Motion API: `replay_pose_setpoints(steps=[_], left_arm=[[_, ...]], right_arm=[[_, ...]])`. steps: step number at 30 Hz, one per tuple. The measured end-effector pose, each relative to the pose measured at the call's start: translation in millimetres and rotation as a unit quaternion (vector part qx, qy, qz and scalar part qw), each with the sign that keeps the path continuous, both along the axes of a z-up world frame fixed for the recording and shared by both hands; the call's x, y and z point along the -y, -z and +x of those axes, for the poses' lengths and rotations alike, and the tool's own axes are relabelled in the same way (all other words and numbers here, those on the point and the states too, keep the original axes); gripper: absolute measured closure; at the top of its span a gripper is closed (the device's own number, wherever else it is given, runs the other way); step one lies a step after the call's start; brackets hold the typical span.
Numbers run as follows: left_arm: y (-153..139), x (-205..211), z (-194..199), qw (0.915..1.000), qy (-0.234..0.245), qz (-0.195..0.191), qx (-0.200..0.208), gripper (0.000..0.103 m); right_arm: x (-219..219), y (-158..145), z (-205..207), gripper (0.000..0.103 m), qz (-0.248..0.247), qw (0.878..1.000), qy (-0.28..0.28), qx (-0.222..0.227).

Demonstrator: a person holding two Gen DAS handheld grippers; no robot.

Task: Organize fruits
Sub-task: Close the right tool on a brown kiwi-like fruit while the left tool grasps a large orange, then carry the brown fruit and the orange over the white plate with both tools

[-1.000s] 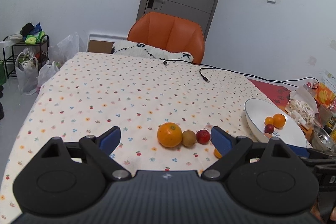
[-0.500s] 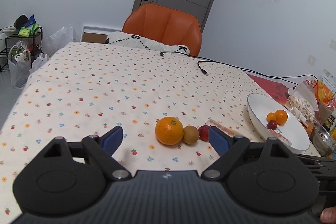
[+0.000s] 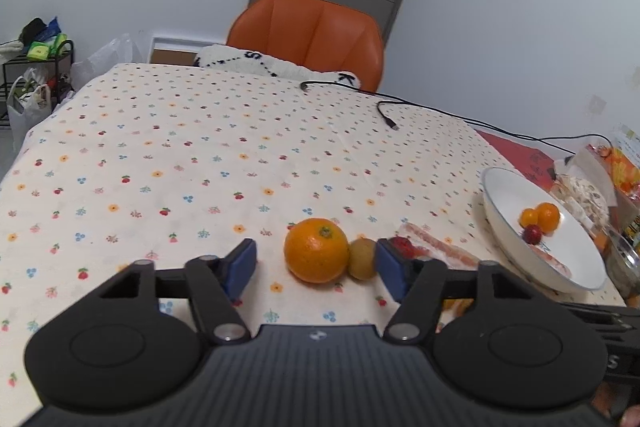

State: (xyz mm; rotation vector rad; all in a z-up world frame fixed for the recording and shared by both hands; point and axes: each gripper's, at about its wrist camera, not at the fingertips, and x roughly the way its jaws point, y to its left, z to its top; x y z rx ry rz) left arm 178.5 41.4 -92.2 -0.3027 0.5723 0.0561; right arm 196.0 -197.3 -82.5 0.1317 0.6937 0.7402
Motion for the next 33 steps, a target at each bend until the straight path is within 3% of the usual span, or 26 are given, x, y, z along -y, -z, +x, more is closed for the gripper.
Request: replay_pose_setpoints(steps=[3, 5, 33], left_arm=[[2, -2, 3, 1.0000, -0.001, -0.006, -0.002, 0.063], [3, -1, 3, 0.9999, 0.005, -0.009, -0.001, 0.067], [-31, 40, -12, 0.9986, 0.042, 0.012, 0.031, 0.068]], right_arm=[[2, 1, 1, 0.078, 0.002, 1.000, -0.001, 0.001], [3, 1, 2, 0.078, 0.003, 1.000, 0.000, 0.001], [43, -18, -9, 0.078, 0.029, 0.998, 0.043, 0.030]])
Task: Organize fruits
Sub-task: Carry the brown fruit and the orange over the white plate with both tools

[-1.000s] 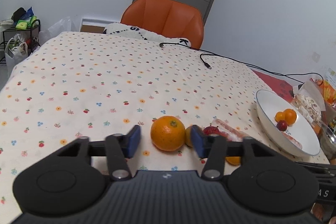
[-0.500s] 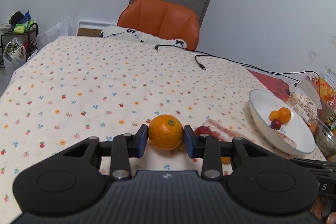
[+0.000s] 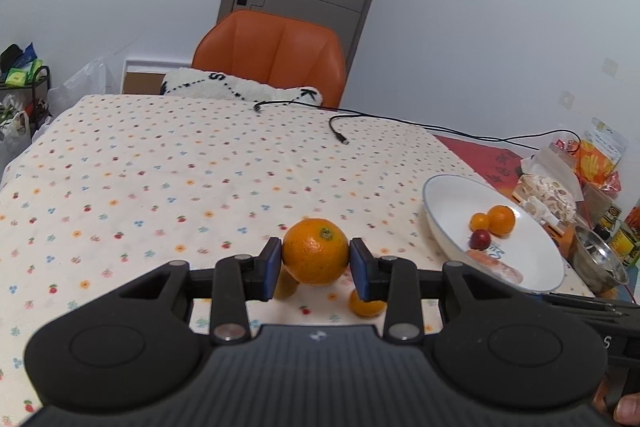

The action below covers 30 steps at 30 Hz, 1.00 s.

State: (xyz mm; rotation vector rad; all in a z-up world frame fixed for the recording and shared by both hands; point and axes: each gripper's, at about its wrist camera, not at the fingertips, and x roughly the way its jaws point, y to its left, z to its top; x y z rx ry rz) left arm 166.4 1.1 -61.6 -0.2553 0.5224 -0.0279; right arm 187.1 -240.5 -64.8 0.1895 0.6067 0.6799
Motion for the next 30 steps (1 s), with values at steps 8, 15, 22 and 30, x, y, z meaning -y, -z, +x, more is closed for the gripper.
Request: replay_pose_setpoints(steps=[8, 15, 22, 30], left_arm=[[-5, 19, 4, 0.9998, 0.020, 0.002, 0.005, 0.068], [-8, 35, 9, 0.9993, 0.035, 0.003, 0.009, 0.068], [-11, 53, 16, 0.9986, 0.052, 0.003, 0.013, 0.068], [-11, 75, 25, 0.9970, 0.075, 0.002, 0.014, 0.068]], right_arm=[[18, -6, -3, 0.078, 0.001, 1.000, 0.022, 0.010], [36, -7, -1, 0.078, 0.004, 0.999, 0.041, 0.011], [54, -10, -1, 0.078, 0.005, 0.998, 0.059, 0.013], [75, -10, 2, 0.078, 0.004, 0.996, 0.084, 0.014]])
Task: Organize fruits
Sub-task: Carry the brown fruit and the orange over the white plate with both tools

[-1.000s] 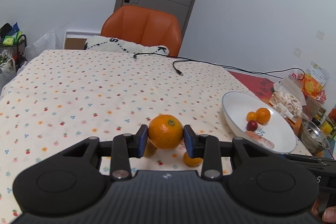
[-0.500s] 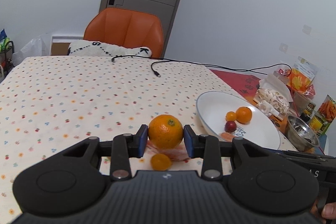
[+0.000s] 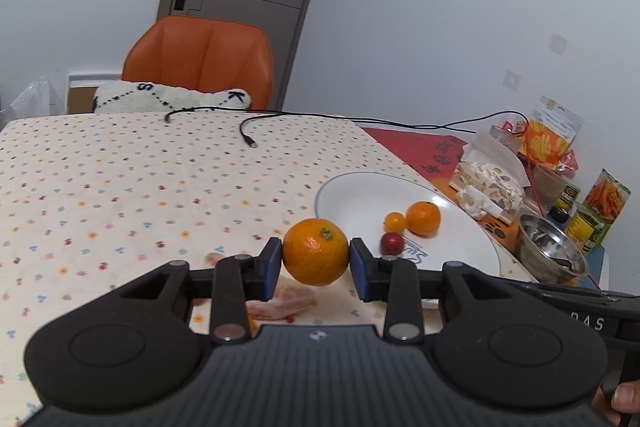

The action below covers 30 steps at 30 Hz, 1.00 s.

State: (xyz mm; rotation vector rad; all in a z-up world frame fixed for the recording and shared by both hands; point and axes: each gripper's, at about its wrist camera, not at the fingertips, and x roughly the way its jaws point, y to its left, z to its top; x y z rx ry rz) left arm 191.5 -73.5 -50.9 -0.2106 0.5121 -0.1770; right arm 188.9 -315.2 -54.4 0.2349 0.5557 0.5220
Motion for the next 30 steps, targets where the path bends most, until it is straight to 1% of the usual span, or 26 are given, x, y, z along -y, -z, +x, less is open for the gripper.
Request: replay_pose_setpoints(steps=[15, 22, 30], left_arm=[[7, 27, 29, 0.9994, 0.031, -0.011, -0.005, 0.068], [10, 33, 39, 0.9992, 0.038, -0.010, -0.010, 0.068], [11, 36, 43, 0.9990, 0.036, -0.016, -0.018, 0.068]], right_arm=[[26, 1, 11, 0.078, -0.009, 0.999, 0.038, -0.006], [26, 2, 19, 0.078, -0.007, 0.999, 0.041, -0.008], [24, 1, 22, 0.078, -0.002, 0.999, 0.040, -0.006]])
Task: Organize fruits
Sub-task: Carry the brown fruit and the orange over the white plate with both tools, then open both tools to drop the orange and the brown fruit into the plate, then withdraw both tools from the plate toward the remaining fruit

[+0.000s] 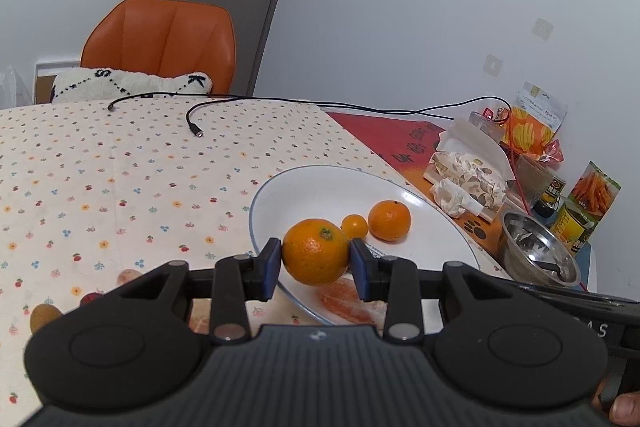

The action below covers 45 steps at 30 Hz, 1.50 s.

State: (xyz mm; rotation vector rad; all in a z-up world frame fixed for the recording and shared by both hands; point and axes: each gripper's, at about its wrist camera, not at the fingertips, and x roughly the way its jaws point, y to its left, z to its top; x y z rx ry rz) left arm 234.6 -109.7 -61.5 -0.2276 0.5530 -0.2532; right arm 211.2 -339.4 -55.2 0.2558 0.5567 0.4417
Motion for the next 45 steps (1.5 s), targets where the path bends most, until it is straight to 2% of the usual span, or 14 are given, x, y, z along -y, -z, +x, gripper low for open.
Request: replay_pose_setpoints(steps=[5, 8, 11, 14, 15, 17, 21, 30, 45], left_arm=[[-4, -6, -3, 0.9999, -0.010, -0.005, -0.003, 0.061], [-6, -13, -7, 0.9998, -0.020, -0.005, -0.004, 0.051], [-9, -19, -12, 0.9995, -0.030, -0.002, -0.001, 0.045], [-11, -26, -16, 0.9992, -0.039, 0.002, -0.003, 0.041], [-12, -28, -18, 0.9991, -0.043, 0.004, -0.002, 0.038], [-13, -32, -21, 0.9987, -0.051, 0.006, -0.002, 0.032], [-14, -40, -28, 0.9979, -0.063, 0.012, -0.003, 0.024], [-20, -56, -43, 0.9950, -0.096, 0.027, 0.004, 0.016], [-27, -77, -69, 0.9919, -0.122, 0.034, 0.013, 0.012]], right_arm=[[-1, 1, 0, 0.078, 0.004, 1.000, 0.001, 0.000], [-3, 1, -1, 0.078, 0.008, 1.000, -0.001, 0.000], [-7, 0, -1, 0.077, 0.011, 1.000, -0.002, 0.001], [-9, -2, -1, 0.068, 0.010, 1.000, 0.007, 0.009], [-10, -3, -2, 0.062, 0.010, 1.000, 0.005, 0.010], [-13, -4, -5, 0.056, 0.013, 1.000, -0.003, 0.015], [-21, -5, -8, 0.054, 0.014, 1.000, -0.017, 0.015], [-32, -7, -11, 0.049, 0.021, 0.999, -0.033, 0.016], [-48, -15, -22, 0.038, 0.022, 0.998, -0.053, 0.024]])
